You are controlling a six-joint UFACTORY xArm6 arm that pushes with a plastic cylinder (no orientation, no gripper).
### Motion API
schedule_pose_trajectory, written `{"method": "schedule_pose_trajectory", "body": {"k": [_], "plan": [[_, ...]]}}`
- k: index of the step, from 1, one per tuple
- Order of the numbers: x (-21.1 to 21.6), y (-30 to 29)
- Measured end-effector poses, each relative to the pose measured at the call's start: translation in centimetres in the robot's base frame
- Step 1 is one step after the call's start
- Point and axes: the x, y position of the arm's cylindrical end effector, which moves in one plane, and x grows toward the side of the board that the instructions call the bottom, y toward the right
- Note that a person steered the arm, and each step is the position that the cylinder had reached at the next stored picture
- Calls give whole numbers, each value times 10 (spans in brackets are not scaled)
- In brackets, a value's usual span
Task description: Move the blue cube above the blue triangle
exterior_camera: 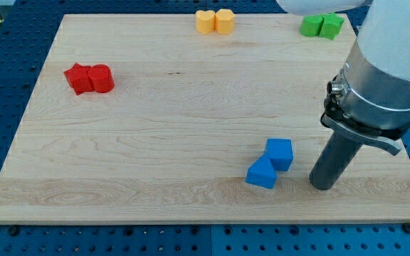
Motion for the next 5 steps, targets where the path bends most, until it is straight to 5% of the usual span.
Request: {"method": "schedule_pose_trajectory", "body": {"k": [5], "plan": [[-48,-22]]}}
